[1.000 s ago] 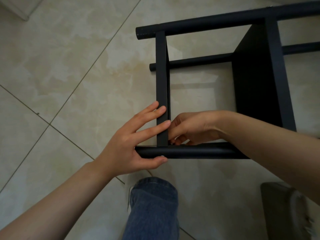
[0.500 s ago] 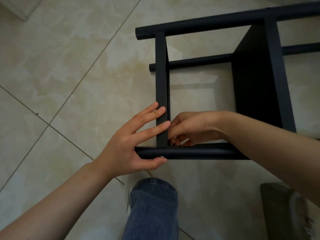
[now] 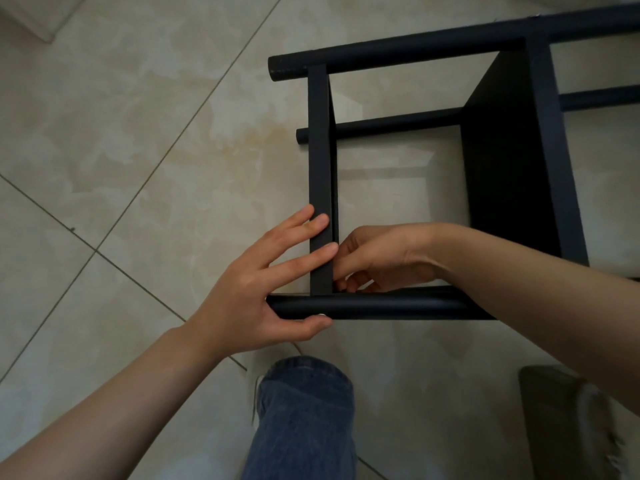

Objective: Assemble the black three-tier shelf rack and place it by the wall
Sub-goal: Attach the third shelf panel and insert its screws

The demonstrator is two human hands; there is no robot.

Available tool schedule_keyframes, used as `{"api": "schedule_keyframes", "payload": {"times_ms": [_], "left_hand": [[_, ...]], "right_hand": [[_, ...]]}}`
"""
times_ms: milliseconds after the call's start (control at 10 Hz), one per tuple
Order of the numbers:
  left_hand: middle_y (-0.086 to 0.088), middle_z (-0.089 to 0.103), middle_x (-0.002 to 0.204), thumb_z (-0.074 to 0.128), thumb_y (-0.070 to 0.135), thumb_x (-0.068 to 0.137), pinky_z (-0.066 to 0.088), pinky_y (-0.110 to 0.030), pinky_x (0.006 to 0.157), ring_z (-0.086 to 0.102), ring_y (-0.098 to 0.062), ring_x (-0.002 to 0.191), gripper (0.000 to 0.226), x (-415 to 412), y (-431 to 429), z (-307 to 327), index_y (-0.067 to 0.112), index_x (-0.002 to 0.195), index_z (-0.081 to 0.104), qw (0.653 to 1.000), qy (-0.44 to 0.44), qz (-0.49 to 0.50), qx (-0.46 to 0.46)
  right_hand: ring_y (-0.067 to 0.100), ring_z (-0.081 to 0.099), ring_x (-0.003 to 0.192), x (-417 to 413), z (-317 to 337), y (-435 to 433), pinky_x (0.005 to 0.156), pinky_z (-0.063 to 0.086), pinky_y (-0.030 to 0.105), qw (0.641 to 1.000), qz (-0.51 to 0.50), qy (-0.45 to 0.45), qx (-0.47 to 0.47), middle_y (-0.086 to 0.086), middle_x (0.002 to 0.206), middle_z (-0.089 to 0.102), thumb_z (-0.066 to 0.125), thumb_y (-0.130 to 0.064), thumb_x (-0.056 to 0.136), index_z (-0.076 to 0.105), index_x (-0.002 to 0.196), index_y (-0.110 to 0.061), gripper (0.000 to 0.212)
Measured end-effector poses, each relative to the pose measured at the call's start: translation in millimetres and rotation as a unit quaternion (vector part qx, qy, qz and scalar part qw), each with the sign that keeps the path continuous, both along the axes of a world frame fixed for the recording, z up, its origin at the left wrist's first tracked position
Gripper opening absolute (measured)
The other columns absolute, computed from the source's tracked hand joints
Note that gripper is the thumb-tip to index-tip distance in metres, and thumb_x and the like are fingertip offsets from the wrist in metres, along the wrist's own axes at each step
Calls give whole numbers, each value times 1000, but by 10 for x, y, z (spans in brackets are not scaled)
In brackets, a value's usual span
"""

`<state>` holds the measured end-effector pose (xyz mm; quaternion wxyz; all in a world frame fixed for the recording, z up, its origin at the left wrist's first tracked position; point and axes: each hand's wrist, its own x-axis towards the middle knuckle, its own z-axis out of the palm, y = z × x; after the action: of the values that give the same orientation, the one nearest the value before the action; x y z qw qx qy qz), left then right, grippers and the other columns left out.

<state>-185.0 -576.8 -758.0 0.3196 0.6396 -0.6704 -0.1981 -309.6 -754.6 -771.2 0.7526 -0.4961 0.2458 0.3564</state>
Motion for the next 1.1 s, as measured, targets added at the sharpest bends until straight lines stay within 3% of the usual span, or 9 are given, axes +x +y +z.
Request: {"api": "schedule_keyframes", "payload": {"times_ms": [100, 300, 500, 700, 900, 1100], "left_hand": [[-19, 44, 151, 79, 37, 84, 32, -44, 120, 33, -33, 150, 66, -2, 0, 0, 2, 136, 55, 1000, -1, -1, -1], [-20, 44, 151, 78, 36, 84, 33, -44, 120, 33, -34, 150, 66, -9, 2, -5, 2, 135, 55, 1000, 0, 1, -1], [-20, 44, 151, 78, 37, 85, 32, -43, 120, 33, -34, 150, 65, -13, -4, 11, 2, 135, 55, 1000, 1, 3, 1], [-20, 44, 151, 78, 37, 84, 32, -44, 121, 32, -34, 150, 67, -8, 0, -1, 2, 136, 54, 1000, 0, 2, 1], [-20, 44, 151, 78, 36, 84, 33, -44, 120, 33, -34, 150, 66, -11, -5, -1, 2, 135, 55, 1000, 4, 4, 1], [-20, 44, 151, 79, 35, 84, 32, -42, 121, 32, -34, 150, 66, -13, -3, 9, 2, 135, 55, 1000, 5, 4, 3]], "right_hand": [[13, 56, 71, -17, 20, -54, 79, 45, 30, 1000, 12, -5, 3, 2, 73, 61, 68, -15, 91, 74, 74, -15, 18], [11, 53, 65, 20, 1, 6, 70, 46, 26, 999, 23, -5, -26, 0, 66, 59, 69, -17, 88, 71, 63, -18, 25], [11, 55, 71, -20, 41, -85, 78, 47, 27, 999, 33, -10, -4, -1, 70, 60, 70, -20, 89, 76, 67, -21, 22], [11, 53, 65, 14, 8, 6, 70, 46, 25, 1000, 16, -6, -19, -2, 65, 59, 70, -18, 88, 70, 61, -19, 27], [12, 54, 73, -5, 43, -73, 80, 46, 29, 999, 33, -7, -5, -1, 68, 59, 69, -17, 90, 74, 65, -20, 25], [10, 55, 66, 11, 11, -34, 71, 47, 26, 1000, 19, -6, -4, -1, 68, 59, 70, -18, 88, 71, 64, -19, 24]]}}
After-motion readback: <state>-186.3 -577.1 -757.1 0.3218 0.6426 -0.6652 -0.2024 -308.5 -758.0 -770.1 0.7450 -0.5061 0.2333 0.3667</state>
